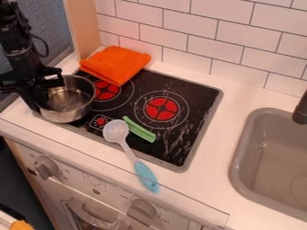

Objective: Take the silver pot and keep it on the bottom left of the stove.

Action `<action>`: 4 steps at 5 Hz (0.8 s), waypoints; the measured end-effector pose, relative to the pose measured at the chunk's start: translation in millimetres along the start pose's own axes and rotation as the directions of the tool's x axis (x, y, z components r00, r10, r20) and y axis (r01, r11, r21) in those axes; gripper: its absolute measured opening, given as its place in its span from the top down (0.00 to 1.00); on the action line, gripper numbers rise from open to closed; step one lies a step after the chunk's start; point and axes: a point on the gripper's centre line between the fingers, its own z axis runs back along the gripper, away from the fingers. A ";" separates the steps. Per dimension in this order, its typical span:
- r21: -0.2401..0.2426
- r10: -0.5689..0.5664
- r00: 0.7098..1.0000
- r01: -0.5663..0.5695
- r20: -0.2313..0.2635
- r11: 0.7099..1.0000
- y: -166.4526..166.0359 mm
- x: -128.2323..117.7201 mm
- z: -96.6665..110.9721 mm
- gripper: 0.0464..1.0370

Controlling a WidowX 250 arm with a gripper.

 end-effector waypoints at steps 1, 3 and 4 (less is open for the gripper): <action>-0.005 0.004 1.000 -0.004 -0.006 1.000 -0.8 -0.9 0.0 0.46; 0.002 0.006 1.000 -0.006 -0.019 1.000 -1.4 -5.2 6.2 0.03; -0.028 -0.020 0.999 0.021 0.036 0.999 -6.9 -2.4 26.9 0.03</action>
